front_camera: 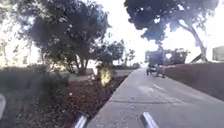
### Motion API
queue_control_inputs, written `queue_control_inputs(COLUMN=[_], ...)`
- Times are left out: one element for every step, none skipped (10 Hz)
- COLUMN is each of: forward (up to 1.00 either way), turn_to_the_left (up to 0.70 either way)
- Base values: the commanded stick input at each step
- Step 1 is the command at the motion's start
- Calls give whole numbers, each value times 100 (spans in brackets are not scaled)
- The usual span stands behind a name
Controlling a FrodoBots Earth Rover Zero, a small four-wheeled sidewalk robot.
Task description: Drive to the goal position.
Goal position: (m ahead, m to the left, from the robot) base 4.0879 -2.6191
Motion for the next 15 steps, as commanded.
queue_control_inputs(forward=[93,89,86,82,79,81,90,96,98,98,98,98,98,98,98], turn_to_the_left=[-37,-36,-34,-33,-32,-33,-5,0,0,0,0,0,0,0,3])
